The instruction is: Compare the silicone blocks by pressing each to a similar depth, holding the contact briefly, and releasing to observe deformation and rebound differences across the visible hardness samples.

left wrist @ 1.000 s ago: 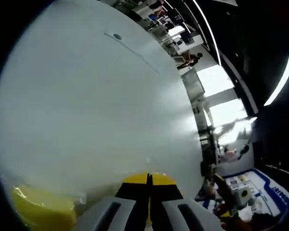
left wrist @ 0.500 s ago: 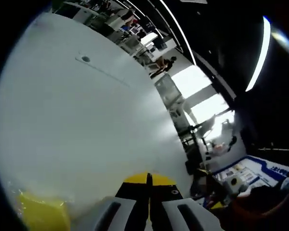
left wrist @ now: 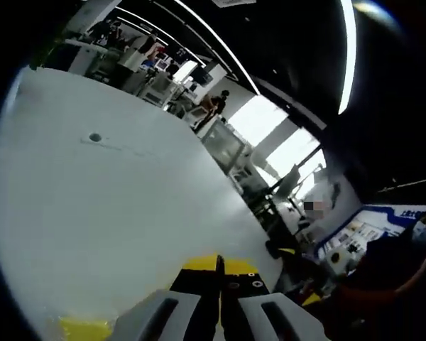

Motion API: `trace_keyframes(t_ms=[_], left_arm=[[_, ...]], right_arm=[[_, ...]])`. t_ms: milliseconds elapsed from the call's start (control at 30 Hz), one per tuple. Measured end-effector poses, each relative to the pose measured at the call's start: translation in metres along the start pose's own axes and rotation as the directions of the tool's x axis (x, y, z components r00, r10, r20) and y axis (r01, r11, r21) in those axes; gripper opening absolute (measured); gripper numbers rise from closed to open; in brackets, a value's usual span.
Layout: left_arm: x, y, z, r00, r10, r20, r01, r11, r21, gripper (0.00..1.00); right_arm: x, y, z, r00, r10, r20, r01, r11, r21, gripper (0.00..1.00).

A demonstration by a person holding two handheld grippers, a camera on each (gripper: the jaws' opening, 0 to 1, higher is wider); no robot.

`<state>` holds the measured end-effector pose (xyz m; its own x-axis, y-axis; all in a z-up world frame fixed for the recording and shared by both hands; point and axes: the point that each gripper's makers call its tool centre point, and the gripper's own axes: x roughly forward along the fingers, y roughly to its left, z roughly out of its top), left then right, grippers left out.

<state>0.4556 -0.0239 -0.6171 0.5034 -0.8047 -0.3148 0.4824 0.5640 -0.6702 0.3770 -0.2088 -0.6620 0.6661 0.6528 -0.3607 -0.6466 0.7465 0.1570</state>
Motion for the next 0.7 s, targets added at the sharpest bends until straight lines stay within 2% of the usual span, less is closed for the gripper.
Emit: trace_keyframes(t_ms=[233, 333, 367, 467, 567, 700], left_arm=[[-0.018, -0.039, 0.044, 0.997, -0.052, 0.048, 0.046, 0.993, 0.106, 0.00], [-0.023, -0.053, 0.057, 0.997, -0.066, 0.044, 0.060, 0.990, 0.129, 0.00], [-0.023, -0.056, 0.061, 0.998, -0.050, 0.030, 0.045, 0.988, 0.151, 0.00], [-0.025, -0.068, 0.068, 0.998, -0.060, 0.024, 0.055, 0.982, 0.179, 0.00], [-0.034, -0.083, 0.085, 0.994, -0.091, 0.057, 0.078, 0.977, 0.198, 0.00], [-0.044, -0.100, 0.103, 0.990, -0.122, 0.076, 0.102, 0.971, 0.217, 0.00]], right_arm=[[-0.005, -0.005, 0.016, 1.000, 0.011, 0.022, -0.011, 1.000, 0.001, 0.96], [-0.009, -0.009, 0.023, 1.000, 0.006, 0.027, -0.006, 1.000, -0.001, 0.96], [-0.010, -0.010, 0.026, 0.999, 0.006, 0.033, -0.006, 1.000, -0.007, 0.96], [-0.014, -0.012, 0.038, 0.999, 0.009, 0.048, -0.008, 1.000, -0.020, 0.96], [-0.017, -0.011, 0.057, 0.997, 0.019, 0.070, -0.017, 0.999, -0.031, 0.96], [-0.020, 0.001, 0.083, 0.991, 0.093, 0.101, -0.092, 0.996, -0.013, 0.96]])
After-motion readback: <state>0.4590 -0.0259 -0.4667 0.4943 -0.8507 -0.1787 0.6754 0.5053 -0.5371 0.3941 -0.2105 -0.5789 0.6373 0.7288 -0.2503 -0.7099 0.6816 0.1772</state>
